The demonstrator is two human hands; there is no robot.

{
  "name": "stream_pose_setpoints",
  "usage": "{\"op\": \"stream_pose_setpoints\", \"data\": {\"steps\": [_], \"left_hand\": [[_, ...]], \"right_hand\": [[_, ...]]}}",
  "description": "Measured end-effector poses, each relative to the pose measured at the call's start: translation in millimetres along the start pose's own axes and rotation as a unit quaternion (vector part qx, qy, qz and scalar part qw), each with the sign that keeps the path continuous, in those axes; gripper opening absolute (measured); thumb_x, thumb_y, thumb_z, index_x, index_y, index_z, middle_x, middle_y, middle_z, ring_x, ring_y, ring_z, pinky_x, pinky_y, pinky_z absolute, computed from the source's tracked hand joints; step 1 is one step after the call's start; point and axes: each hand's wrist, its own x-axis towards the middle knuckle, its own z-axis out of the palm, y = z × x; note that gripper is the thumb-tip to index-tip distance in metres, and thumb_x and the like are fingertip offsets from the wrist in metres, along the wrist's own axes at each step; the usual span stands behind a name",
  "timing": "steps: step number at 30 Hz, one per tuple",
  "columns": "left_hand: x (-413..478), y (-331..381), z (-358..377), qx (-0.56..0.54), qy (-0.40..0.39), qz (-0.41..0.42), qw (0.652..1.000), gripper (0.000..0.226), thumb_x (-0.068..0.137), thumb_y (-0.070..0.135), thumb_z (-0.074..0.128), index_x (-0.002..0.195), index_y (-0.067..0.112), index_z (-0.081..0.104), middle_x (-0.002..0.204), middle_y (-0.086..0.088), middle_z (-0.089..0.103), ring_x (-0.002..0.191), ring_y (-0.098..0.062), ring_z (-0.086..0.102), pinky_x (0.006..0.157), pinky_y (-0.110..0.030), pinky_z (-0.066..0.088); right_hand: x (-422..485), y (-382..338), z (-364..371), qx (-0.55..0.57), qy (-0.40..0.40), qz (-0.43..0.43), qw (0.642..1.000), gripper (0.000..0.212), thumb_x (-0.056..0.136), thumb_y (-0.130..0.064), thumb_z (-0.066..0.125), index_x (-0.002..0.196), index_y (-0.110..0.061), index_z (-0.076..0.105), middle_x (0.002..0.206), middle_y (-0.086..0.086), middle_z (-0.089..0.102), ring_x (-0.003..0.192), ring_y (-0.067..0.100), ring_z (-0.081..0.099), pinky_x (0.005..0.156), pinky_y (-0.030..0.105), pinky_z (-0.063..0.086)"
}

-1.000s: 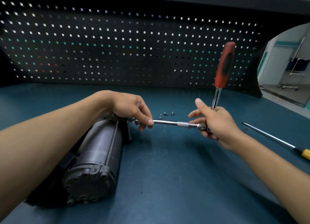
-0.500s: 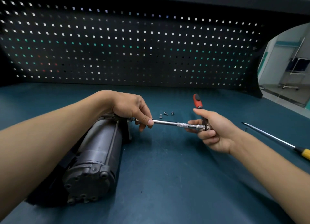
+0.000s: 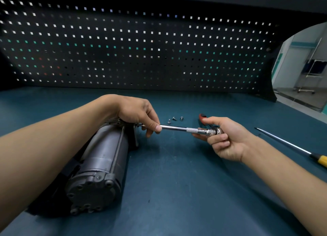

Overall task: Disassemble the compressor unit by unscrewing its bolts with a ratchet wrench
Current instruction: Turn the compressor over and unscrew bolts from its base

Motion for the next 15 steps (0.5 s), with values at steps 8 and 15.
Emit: {"op": "stream_pose_setpoints", "data": {"steps": [8,15], "left_hand": [[0,0,1,-0.008,-0.004,0.003,1.0,0.022,0.082,0.043,0.071,0.088,0.022,0.076,0.074,0.005,0.073,0.068,-0.004,0.056,0.066,-0.014,0.043],[-2,0,-1,-0.022,-0.01,0.009,1.0,0.017,0.092,0.033,0.065,0.095,0.02,0.076,0.075,0.004,0.073,0.071,-0.008,0.054,0.065,-0.01,0.041]], "right_hand": [[3,8,4,-0.114,0.084,-0.107,0.984,0.018,0.091,-0.022,0.07,0.088,-0.018,0.052,0.064,-0.001,0.055,0.032,0.005,0.028,0.03,0.015,0.019],[0,14,7,-0.191,0.115,-0.248,0.943,0.028,0.083,-0.032,0.079,0.077,-0.019,0.055,0.06,-0.003,0.067,0.038,0.01,0.038,0.035,0.019,0.027]]}}
